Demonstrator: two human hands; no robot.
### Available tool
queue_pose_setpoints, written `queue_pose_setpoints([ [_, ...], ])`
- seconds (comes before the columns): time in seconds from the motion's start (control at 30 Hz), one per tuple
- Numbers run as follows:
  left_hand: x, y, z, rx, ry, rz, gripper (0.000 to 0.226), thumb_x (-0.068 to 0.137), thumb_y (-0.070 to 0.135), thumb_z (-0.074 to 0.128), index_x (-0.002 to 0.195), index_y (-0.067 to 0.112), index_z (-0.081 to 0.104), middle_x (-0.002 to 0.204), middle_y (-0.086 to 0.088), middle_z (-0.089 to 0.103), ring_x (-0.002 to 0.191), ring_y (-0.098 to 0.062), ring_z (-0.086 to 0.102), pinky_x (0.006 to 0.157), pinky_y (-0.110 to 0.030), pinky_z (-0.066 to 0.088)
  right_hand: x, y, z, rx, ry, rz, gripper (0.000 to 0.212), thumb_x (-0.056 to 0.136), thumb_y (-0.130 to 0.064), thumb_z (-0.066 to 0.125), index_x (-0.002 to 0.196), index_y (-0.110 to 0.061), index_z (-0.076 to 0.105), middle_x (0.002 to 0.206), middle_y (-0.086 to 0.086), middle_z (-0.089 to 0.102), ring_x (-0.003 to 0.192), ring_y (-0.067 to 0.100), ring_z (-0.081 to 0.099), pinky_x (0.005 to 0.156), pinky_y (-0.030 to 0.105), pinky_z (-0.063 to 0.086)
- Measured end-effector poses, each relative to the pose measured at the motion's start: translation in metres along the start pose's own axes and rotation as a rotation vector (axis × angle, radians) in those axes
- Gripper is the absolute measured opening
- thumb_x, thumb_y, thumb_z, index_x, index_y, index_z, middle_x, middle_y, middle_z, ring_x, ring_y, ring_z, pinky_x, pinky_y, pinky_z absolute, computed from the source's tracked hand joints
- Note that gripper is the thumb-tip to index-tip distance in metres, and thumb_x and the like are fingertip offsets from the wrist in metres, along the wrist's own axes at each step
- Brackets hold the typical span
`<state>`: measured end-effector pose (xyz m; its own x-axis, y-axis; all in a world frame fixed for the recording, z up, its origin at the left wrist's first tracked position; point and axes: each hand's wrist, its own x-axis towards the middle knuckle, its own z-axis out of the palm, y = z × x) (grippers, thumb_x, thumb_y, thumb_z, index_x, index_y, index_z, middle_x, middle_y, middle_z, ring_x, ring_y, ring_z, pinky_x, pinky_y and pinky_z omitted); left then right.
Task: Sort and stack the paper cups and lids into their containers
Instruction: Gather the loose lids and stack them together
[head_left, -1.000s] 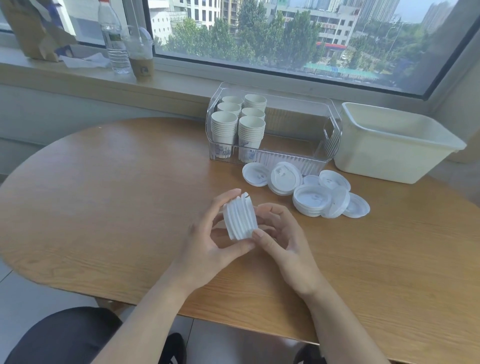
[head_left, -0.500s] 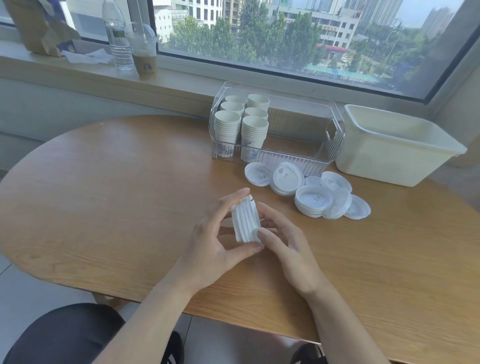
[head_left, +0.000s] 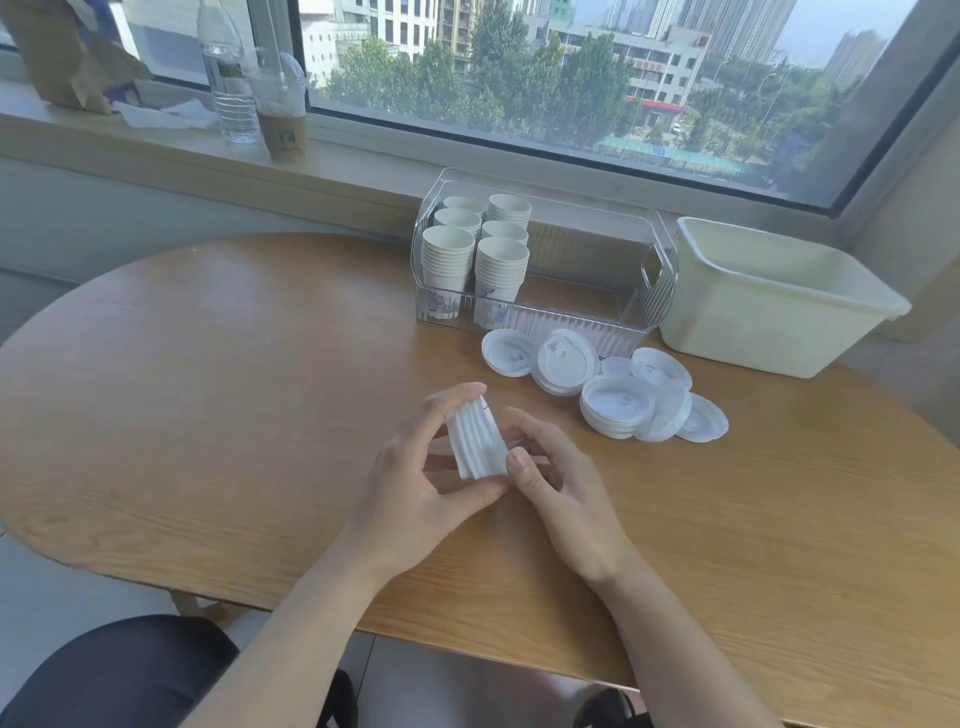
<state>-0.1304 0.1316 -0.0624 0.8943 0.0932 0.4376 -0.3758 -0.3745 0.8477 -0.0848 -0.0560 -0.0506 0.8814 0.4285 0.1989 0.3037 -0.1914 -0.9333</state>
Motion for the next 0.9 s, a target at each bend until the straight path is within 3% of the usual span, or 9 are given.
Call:
queue_pose_setpoints([
  [0.13, 0.005, -0.007, -0.002, -0.061, 0.088, -0.095, 0.080, 0.074, 0.056, 0.086, 0.145, 0.050, 0.050, 0.138, 0.019, 0.061, 0.125, -0.015, 0.065, 0.098, -0.043, 0.060, 0.023, -0.001, -0.019, -0.301, 0.275, -0.092, 0.058, 0.088, -0.050, 0.077, 0.140, -0.031, 0.061, 0.125, -0.014, 0.063, 0.118, 0.007, 0.060, 0.100, 0.016, 0.044],
  [0.23, 0.006, -0.009, -0.002, -0.084, 0.097, -0.120, 0.080, 0.072, 0.057, 0.086, 0.144, 0.052, 0.050, 0.138, 0.022, 0.060, 0.124, -0.013, 0.065, 0.097, -0.041, 0.061, 0.056, -0.006, -0.040, -0.564, 0.391, -0.126, 0.061, 0.088, -0.035, 0.082, 0.143, -0.025, 0.059, 0.135, -0.006, 0.061, 0.128, 0.014, 0.056, 0.111, 0.031, 0.043],
  [0.3, 0.006, -0.009, -0.003, -0.090, 0.084, -0.131, 0.082, 0.071, 0.058, 0.086, 0.144, 0.053, 0.050, 0.138, 0.022, 0.060, 0.125, -0.011, 0.064, 0.098, -0.040, 0.061, 0.077, -0.005, -0.049, -0.765, 0.331, -0.088, 0.071, 0.086, -0.038, 0.083, 0.149, -0.022, 0.054, 0.145, 0.001, 0.058, 0.134, 0.024, 0.052, 0.115, 0.042, 0.040],
  [0.4, 0.006, -0.008, -0.003, -0.071, 0.048, -0.140, 0.083, 0.071, 0.058, 0.086, 0.145, 0.056, 0.048, 0.138, 0.023, 0.059, 0.127, -0.009, 0.062, 0.099, -0.038, 0.059, 0.098, 0.001, -0.055, -0.982, 0.175, 0.023, 0.086, 0.086, -0.048, 0.080, 0.159, -0.028, 0.038, 0.162, 0.003, 0.042, 0.146, 0.031, 0.040, 0.120, 0.047, 0.032],
  [0.53, 0.008, -0.008, -0.001, -0.023, 0.024, -0.136, 0.082, 0.072, 0.057, 0.086, 0.144, 0.060, 0.046, 0.138, 0.019, 0.060, 0.126, -0.012, 0.063, 0.101, -0.040, 0.058, 0.110, 0.013, -0.058, -1.086, 0.153, 0.010, 0.084, 0.086, -0.047, 0.078, 0.158, -0.030, 0.039, 0.157, 0.001, 0.049, 0.144, 0.029, 0.043, 0.115, 0.045, 0.033],
  [0.63, 0.008, -0.009, 0.000, -0.013, 0.010, -0.146, 0.082, 0.074, 0.057, 0.086, 0.144, 0.060, 0.045, 0.139, 0.019, 0.059, 0.126, -0.011, 0.063, 0.101, -0.039, 0.058, 0.109, 0.014, -0.061, -1.055, 0.248, -0.066, 0.075, 0.087, -0.046, 0.077, 0.153, -0.028, 0.048, 0.146, 0.000, 0.059, 0.136, 0.029, 0.050, 0.109, 0.045, 0.035],
  [0.73, 0.009, -0.009, -0.001, -0.002, 0.010, -0.156, 0.083, 0.074, 0.057, 0.086, 0.146, 0.059, 0.045, 0.140, 0.019, 0.059, 0.126, -0.012, 0.063, 0.100, -0.037, 0.059, 0.096, 0.012, -0.060, -0.836, 0.354, -0.219, 0.072, 0.085, -0.051, 0.081, 0.147, -0.027, 0.054, 0.138, -0.004, 0.064, 0.126, 0.023, 0.056, 0.107, 0.039, 0.039],
  [0.83, 0.008, -0.008, -0.001, 0.012, 0.017, -0.146, 0.082, 0.074, 0.058, 0.085, 0.146, 0.058, 0.046, 0.138, 0.019, 0.060, 0.127, -0.009, 0.062, 0.096, -0.031, 0.060, 0.077, 0.003, -0.052, -0.444, 0.271, -0.235, 0.070, 0.084, -0.060, 0.077, 0.146, -0.040, 0.049, 0.136, -0.018, 0.062, 0.125, 0.006, 0.057, 0.102, 0.021, 0.040],
  [0.9, 0.008, -0.007, 0.000, 0.024, 0.013, -0.149, 0.082, 0.074, 0.058, 0.085, 0.146, 0.057, 0.046, 0.139, 0.018, 0.059, 0.129, -0.010, 0.061, 0.095, -0.029, 0.060, 0.065, 0.001, -0.045, -0.241, 0.196, -0.224, 0.068, 0.085, -0.056, 0.076, 0.146, -0.044, 0.048, 0.136, -0.019, 0.063, 0.126, 0.010, 0.060, 0.100, 0.022, 0.044],
])
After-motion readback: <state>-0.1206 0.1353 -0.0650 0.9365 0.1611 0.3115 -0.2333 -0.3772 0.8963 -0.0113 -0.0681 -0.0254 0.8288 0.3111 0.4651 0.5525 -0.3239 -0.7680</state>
